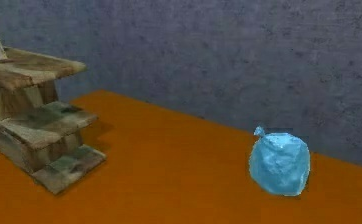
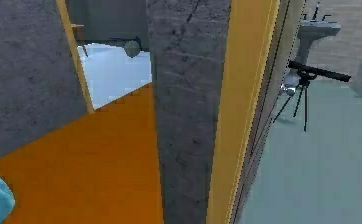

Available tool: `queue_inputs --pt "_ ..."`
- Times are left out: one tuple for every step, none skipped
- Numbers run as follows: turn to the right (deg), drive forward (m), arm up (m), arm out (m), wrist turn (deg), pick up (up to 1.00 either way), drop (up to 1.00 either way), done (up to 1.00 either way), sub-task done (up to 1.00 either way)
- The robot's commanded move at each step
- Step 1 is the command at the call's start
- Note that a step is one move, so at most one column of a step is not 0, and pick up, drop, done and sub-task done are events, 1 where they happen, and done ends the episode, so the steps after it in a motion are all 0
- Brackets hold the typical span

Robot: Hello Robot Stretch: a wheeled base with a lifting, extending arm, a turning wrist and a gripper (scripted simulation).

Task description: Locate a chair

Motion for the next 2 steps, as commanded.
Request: queue_inputs --pt "45.0 0.0 0.0 0.0 0.0 0.0 0.0 0.0 0.0" --pt "18.0 0.0 0.0 0.0 0.0 0.0 0.0 0.0 0.0"
